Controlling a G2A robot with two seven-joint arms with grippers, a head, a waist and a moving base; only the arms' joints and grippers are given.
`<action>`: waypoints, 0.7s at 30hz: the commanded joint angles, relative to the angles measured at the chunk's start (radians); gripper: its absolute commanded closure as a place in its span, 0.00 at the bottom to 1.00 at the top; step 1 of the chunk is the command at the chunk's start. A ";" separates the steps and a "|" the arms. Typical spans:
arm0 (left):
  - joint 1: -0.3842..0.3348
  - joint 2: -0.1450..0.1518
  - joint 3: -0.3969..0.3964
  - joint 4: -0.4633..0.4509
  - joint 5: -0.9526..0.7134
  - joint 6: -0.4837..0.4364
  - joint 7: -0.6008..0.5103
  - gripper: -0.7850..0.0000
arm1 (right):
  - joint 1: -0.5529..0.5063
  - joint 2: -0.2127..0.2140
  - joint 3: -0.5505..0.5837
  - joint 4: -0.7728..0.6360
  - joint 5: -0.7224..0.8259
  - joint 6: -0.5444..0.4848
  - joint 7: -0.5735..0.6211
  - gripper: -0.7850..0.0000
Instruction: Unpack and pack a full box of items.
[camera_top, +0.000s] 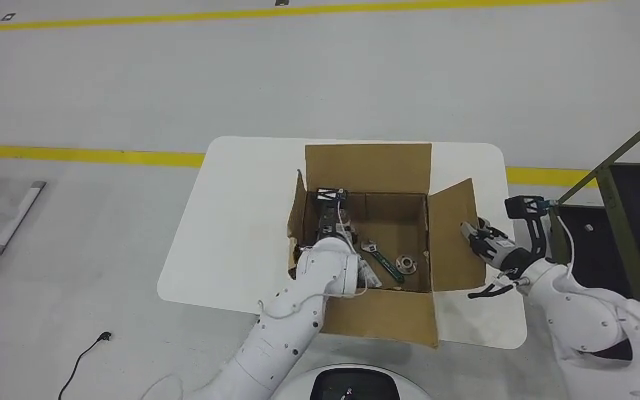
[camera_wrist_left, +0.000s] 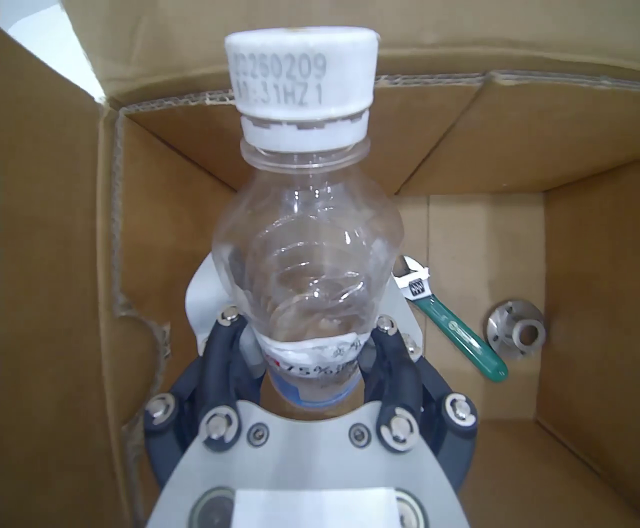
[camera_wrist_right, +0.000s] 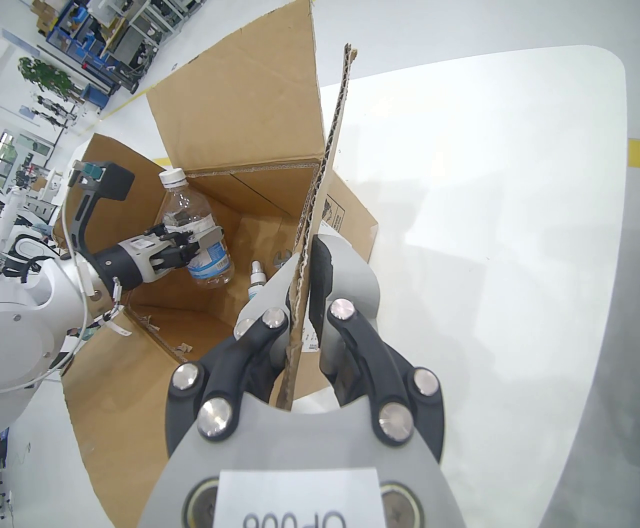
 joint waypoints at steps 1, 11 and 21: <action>0.028 0.011 -0.032 -0.086 0.003 -0.051 -0.052 1.00 | 0.002 0.000 0.003 0.004 0.022 0.004 -0.004 1.00; 0.113 0.043 -0.154 -0.382 0.034 -0.180 -0.223 1.00 | 0.015 0.007 0.050 0.010 0.058 -0.018 0.014 1.00; 0.132 0.056 -0.226 -0.541 0.043 -0.235 -0.278 1.00 | 0.015 0.016 0.075 0.010 0.023 -0.040 0.027 1.00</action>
